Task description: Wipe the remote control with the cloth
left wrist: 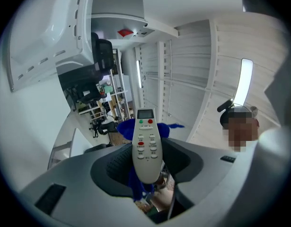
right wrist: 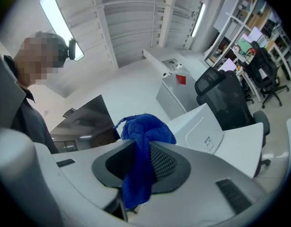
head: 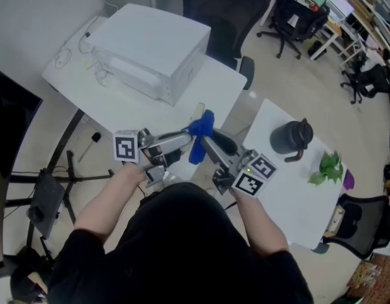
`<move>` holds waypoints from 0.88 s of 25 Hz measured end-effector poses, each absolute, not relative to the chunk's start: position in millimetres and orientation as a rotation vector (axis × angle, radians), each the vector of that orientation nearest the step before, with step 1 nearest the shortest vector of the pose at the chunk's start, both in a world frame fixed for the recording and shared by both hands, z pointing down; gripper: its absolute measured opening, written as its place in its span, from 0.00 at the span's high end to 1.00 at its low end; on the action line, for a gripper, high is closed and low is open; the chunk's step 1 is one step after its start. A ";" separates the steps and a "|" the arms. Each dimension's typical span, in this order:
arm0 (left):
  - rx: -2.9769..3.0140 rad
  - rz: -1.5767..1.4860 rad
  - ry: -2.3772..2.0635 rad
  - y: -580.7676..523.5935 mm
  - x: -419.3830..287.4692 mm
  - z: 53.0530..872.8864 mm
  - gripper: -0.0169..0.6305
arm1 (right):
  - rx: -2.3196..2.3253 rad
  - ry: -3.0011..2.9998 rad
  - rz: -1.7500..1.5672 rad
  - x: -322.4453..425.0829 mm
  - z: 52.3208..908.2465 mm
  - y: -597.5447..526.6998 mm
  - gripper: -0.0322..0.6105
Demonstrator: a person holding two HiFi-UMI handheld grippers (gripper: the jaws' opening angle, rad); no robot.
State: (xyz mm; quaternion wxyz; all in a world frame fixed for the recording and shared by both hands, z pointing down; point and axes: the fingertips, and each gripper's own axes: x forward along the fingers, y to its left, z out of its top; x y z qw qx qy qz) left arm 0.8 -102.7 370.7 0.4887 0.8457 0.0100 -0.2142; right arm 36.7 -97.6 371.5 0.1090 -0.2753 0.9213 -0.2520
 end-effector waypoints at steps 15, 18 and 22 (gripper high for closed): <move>2.123 -0.394 -0.010 -85.7 9.0 391.4 0.67 | -0.987 2.605 -0.640 73.1 352.1 -113.3 0.79; 2.281 -0.314 -0.234 -99.4 1.6 407.2 0.67 | -1.114 2.625 -0.566 81.2 357.8 -109.9 0.79; 2.553 0.037 -0.675 -122.1 -12.7 437.0 0.67 | -1.295 2.725 -0.439 81.0 375.6 -99.3 0.79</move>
